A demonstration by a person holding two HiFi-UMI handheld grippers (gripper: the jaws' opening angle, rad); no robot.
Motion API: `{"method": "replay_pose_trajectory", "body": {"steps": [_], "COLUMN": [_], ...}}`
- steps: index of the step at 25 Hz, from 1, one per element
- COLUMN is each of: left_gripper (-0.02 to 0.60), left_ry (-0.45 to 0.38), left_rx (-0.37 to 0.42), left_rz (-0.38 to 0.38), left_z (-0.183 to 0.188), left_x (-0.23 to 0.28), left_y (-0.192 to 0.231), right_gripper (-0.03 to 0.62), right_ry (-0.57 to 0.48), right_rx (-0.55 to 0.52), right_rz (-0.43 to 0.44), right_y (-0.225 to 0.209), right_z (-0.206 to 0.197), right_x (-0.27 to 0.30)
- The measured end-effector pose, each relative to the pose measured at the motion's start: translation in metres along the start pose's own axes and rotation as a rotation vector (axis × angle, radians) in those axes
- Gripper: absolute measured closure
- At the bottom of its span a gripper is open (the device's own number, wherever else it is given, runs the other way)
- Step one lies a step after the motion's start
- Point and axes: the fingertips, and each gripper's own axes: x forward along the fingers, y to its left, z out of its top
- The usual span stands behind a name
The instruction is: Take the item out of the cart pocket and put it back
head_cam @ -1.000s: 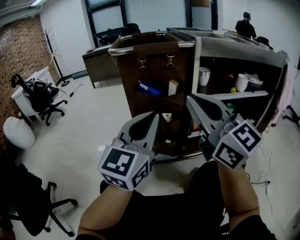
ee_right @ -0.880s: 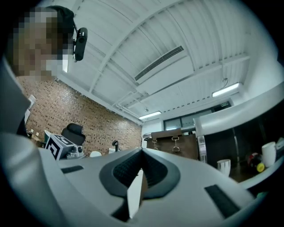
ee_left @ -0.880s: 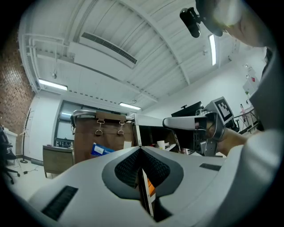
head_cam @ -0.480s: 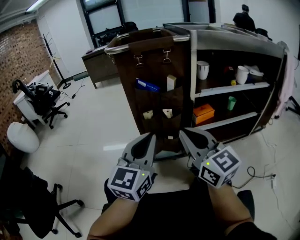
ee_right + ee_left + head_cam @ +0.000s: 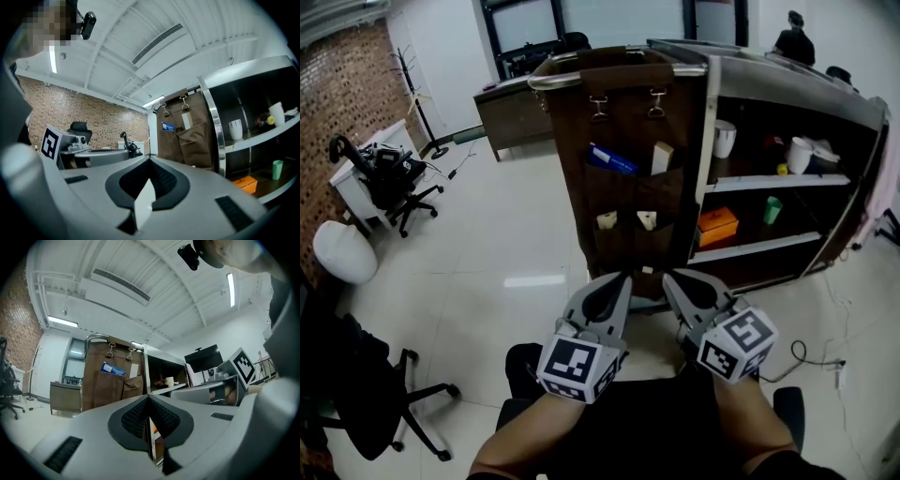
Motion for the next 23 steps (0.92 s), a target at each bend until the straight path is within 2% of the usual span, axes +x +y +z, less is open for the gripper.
{"method": "replay_pose_trajectory", "body": {"steps": [4, 8, 23], "left_gripper": [0.581, 0.581, 0.581], "left_ry": [-0.016, 0.003, 0.016], "left_rx": [0.005, 0.009, 0.004], "left_rz": [0.021, -0.004, 0.016], "left_z": [-0.006, -0.014, -0.022], "left_x": [0.0, 0.001, 0.002], "left_y": [0.002, -0.009, -0.001], "right_gripper": [0.591, 0.589, 0.589], "right_ry": [0.0, 0.006, 0.016], "right_rx": [-0.003, -0.003, 0.001], "right_rz": [0.002, 0.004, 0.021], "right_y": [0.002, 0.002, 0.007], "right_z": [-0.002, -0.006, -0.012], "right_x": [0.001, 0.004, 0.006]}}
